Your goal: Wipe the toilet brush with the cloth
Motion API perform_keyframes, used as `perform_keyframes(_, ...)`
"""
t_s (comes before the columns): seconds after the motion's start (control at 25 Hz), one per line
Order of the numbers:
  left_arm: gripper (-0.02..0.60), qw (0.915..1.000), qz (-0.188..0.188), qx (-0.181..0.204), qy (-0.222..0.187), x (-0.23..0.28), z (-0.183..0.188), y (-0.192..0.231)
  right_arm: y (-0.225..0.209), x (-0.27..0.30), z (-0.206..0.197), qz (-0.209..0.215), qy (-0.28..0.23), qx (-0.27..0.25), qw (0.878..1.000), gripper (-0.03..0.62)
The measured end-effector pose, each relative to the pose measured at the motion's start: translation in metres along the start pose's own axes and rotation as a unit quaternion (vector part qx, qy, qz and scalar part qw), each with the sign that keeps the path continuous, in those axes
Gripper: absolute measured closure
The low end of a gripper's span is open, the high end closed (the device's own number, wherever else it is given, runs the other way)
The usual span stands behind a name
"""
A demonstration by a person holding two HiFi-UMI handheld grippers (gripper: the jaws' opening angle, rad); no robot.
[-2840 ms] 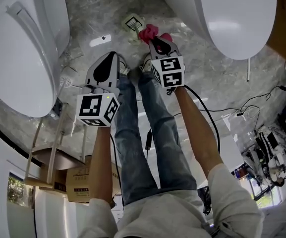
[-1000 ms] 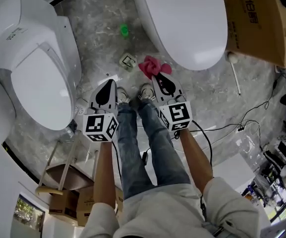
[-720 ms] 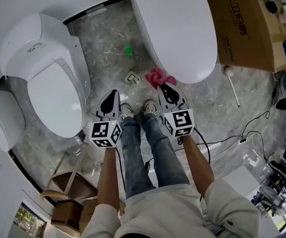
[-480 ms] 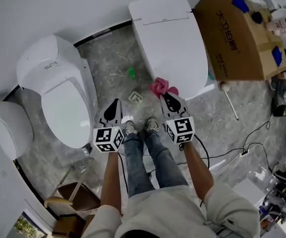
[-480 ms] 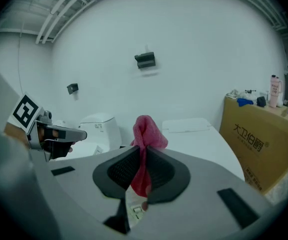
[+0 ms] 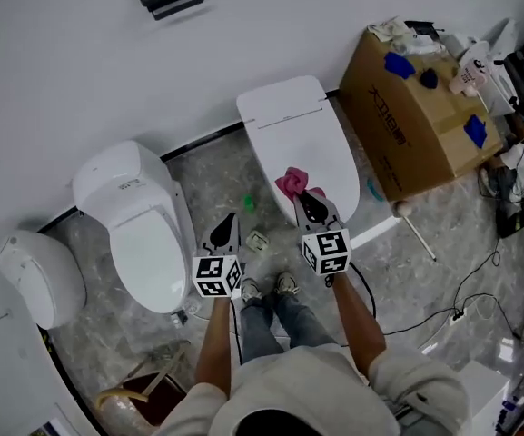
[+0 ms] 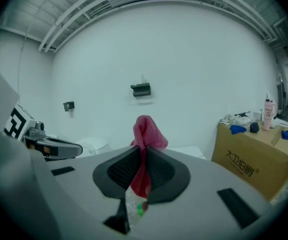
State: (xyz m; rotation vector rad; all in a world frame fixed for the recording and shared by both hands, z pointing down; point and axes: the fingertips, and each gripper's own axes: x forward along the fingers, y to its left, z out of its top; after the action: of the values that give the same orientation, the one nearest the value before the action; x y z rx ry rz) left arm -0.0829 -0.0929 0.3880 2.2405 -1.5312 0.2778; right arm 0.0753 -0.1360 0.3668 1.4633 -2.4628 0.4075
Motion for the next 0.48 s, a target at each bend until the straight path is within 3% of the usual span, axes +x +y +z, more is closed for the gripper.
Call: perform_keyframes(0.48,0.561,0.997,-0.009,0.06,-0.048,-0.015,0.112,-0.028,-0.033,-0.041,0.09,-0.032,-0.029,-0.048,0.998,0.536)
